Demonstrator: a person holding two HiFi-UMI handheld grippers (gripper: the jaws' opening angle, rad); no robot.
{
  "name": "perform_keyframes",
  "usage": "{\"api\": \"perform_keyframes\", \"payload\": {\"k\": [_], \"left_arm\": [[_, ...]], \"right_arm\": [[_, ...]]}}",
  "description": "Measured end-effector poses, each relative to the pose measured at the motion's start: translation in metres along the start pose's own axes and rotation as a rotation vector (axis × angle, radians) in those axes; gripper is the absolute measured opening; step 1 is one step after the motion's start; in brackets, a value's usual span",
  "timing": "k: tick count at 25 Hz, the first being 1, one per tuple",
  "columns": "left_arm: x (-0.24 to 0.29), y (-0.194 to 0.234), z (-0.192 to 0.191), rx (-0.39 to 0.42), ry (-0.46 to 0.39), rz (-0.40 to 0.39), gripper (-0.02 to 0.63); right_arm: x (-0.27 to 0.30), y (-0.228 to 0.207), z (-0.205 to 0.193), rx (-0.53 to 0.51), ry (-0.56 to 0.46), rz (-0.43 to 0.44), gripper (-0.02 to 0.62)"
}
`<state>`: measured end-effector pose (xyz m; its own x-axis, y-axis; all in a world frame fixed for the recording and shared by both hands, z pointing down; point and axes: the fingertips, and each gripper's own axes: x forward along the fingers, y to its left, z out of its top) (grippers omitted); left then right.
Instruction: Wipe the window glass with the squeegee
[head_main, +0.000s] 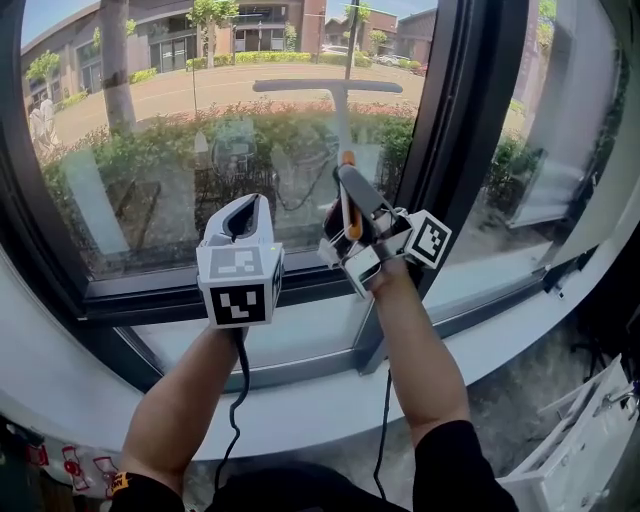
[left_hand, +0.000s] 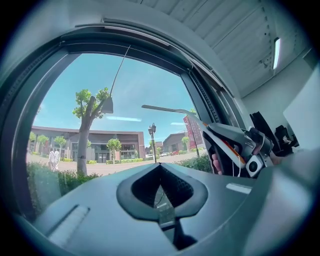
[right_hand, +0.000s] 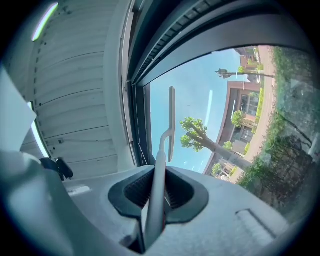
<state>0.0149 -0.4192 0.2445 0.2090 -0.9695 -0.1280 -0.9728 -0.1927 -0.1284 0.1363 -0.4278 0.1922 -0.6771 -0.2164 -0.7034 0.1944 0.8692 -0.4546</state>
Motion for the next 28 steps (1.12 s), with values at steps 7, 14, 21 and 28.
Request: {"api": "perform_keyframes", "payload": {"k": [7, 14, 21, 28], "left_arm": [[0.005, 0.0, -0.003, -0.01, 0.006, 0.003, 0.017], [0.008, -0.007, -0.017, -0.015, 0.025, -0.004, 0.018], [0.003, -0.013, -0.041, -0.02, 0.057, -0.015, 0.018], [-0.005, -0.012, -0.078, -0.065, 0.12, -0.01, 0.018]], "right_arm": [[-0.006, -0.004, -0.005, 0.01, -0.005, 0.007, 0.044], [-0.031, -0.016, -0.019, 0.058, -0.023, -0.001, 0.044], [-0.059, -0.028, -0.041, 0.095, -0.034, -0.027, 0.044], [-0.096, -0.045, -0.07, 0.128, -0.038, -0.081, 0.044]]}}
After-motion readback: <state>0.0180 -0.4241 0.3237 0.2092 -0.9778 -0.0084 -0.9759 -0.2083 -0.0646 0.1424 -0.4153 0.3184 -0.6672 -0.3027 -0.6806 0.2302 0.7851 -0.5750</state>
